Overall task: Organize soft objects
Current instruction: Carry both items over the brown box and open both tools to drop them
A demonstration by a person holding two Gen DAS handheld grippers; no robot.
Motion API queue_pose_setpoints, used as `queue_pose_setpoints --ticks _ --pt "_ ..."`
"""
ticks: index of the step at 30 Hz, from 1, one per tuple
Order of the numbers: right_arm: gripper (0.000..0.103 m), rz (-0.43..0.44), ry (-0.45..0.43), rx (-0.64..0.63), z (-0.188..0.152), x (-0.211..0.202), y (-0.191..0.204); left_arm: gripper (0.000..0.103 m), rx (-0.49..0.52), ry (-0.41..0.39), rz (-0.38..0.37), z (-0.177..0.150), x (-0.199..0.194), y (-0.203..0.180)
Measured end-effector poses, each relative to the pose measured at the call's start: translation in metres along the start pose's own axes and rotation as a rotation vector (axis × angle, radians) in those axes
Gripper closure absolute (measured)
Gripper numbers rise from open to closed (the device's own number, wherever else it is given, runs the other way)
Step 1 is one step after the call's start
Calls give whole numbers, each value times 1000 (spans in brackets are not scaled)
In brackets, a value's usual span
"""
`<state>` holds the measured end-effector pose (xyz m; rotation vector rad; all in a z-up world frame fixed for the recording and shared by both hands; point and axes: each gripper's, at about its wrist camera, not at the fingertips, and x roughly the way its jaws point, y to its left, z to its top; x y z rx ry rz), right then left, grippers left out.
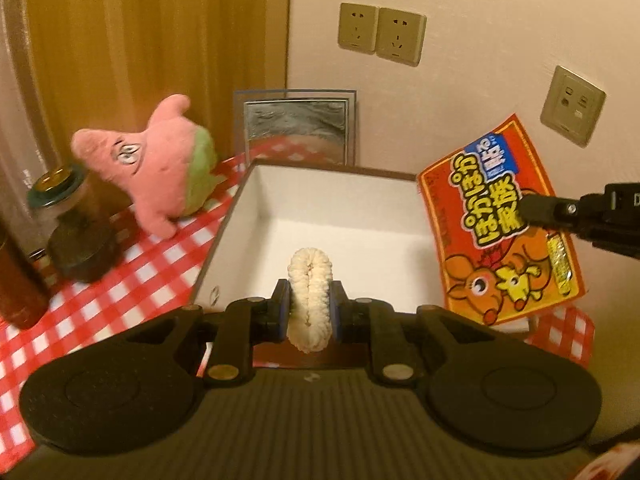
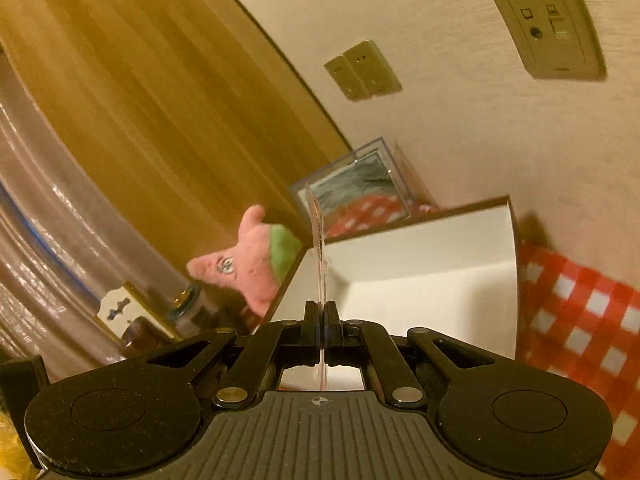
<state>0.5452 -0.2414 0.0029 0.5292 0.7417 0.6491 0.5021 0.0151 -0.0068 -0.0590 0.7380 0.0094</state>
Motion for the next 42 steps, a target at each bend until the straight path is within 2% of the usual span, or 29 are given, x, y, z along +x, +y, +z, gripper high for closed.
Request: queue_pose_setpoints --ticks 9,18,21,22,25,26,28,29,30,42 --pt "101 -58 42 15 19 51 -31 85 41 76 -4 24 67 -23" --pt "101 -69 98 62 19 85 -54 83 63 128 -6 33 103 -31" --pt "101 -67 102 70 22 91 -58 72 67 133 -6 37 110 -35" --pt "101 -58 105 74 23 94 -60 65 71 135 -9 37 113 -36" --pt "99 -86 159 57 22 103 -64 58 80 153 -23 38 117 -39" --pt "93 -103 168 41 21 105 -65 56 87 158 -21 37 118 -40" --pt "66 -120 179 6 18 107 -65 53 98 162 -18 35 119 -41" --pt "45 -125 176 4 17 107 -65 53 100 165 -12 35 119 -41" --pt "41 -131 168 8 15 105 -67 53 99 169 -10 34 118 -41" --pt "40 -161 230 -64 4 89 -69 53 46 187 5 25 94 -31"
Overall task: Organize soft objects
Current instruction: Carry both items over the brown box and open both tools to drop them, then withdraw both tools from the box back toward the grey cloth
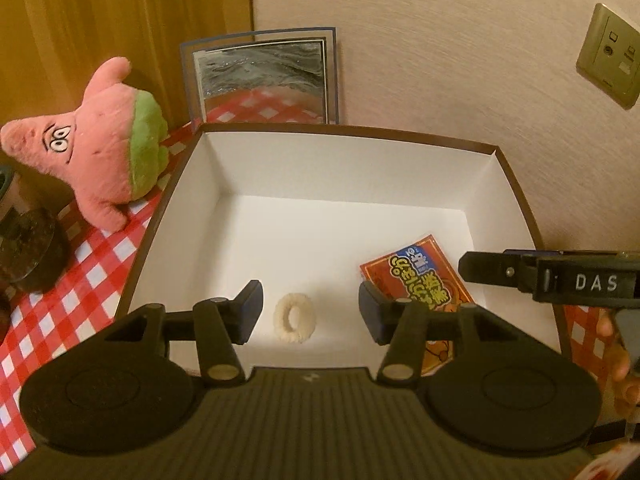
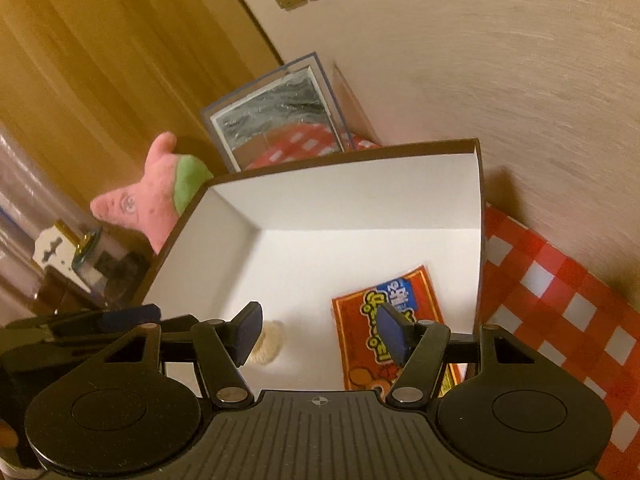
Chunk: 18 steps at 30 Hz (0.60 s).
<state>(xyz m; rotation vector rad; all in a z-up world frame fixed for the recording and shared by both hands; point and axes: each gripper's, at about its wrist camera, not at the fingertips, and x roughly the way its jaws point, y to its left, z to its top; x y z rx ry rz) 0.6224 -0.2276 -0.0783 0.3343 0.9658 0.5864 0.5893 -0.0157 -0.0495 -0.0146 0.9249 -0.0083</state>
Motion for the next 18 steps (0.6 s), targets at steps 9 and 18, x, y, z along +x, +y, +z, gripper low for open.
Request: queue_pose_setpoints --ticks 9,18 --pt "40 -4 3 -58 -11 -16 3 53 -25 -10 19 -12 -23 -8" --pt "39 7 -24 -119 -21 -37 12 53 -69 -21 29 -30 -56 -13"
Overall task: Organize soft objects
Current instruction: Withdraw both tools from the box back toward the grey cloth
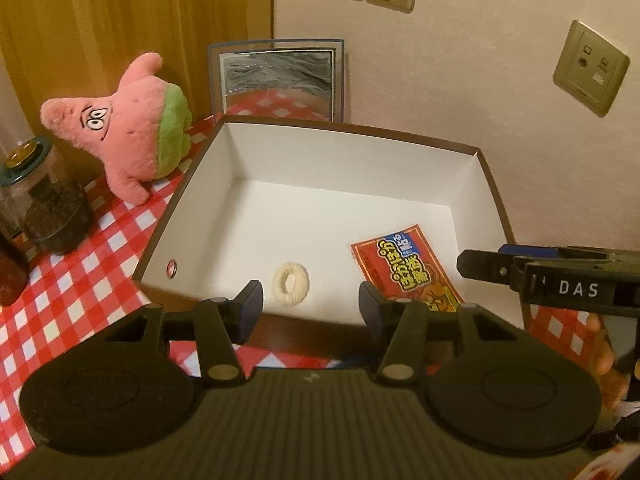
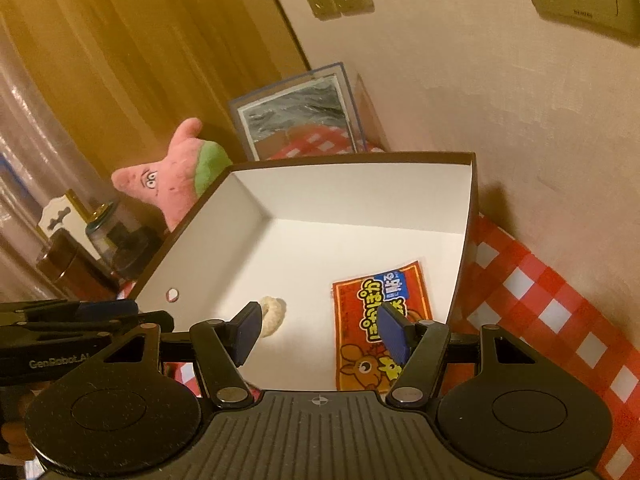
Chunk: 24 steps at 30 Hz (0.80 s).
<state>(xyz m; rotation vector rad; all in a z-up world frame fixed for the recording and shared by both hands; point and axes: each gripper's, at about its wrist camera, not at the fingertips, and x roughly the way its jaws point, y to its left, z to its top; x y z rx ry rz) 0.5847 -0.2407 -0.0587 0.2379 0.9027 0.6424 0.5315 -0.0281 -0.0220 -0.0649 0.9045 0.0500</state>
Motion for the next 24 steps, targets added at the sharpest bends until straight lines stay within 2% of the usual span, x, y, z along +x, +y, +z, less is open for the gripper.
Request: queue_pose_setpoints --ticks 11,24 --pt "34 57 -23 20 -28 -37 19 53 -31 5 29 -45 -46 13" --pt "33 64 -12 -72 -72 -67 62 53 -91 23 37 -105 -95 49"
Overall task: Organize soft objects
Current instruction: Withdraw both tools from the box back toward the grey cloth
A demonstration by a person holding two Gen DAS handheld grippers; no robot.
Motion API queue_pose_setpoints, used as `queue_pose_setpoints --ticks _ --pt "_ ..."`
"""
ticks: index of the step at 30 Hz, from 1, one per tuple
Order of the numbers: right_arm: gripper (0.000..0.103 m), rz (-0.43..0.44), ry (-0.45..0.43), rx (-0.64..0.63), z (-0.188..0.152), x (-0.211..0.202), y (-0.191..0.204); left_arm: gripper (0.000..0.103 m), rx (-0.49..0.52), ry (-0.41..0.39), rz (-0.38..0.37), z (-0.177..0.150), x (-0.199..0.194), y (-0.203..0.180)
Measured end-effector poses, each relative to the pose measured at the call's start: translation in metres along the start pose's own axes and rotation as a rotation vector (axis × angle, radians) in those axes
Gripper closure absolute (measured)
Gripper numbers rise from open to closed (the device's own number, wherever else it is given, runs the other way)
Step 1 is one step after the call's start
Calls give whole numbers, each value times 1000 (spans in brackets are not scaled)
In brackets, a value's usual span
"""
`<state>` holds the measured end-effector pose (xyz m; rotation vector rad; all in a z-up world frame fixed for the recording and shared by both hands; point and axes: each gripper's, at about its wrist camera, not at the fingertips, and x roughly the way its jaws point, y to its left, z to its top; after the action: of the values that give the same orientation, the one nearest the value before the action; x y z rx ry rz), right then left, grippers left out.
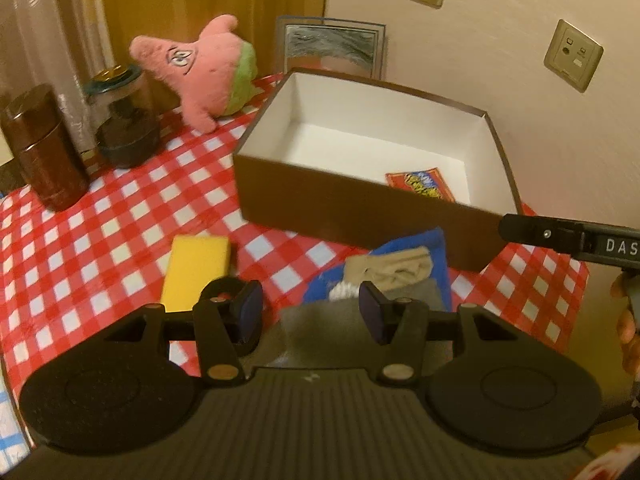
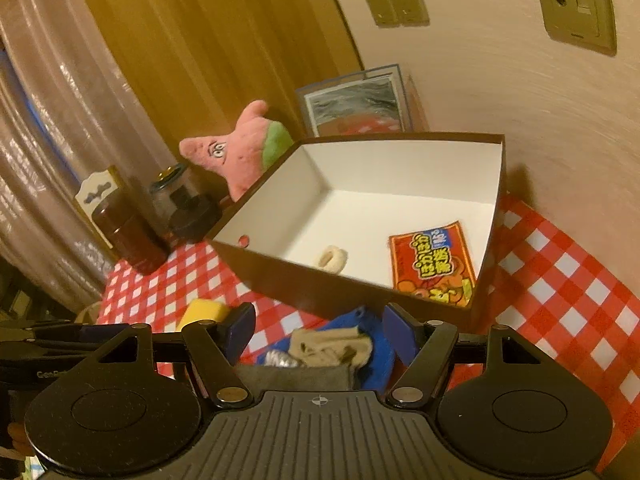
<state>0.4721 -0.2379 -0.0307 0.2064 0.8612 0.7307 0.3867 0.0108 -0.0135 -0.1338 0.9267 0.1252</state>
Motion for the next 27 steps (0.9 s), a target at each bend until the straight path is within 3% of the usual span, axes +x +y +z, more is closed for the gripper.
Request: queue_pose_setpoints --ticks 10,27 --pt "33 20 27 -68 -32 -1 31 53 -33 11 30 -37 -18 29" --pt "33 23 212 -315 -107 47 79 53 -103 116 33 -91 -8 66"
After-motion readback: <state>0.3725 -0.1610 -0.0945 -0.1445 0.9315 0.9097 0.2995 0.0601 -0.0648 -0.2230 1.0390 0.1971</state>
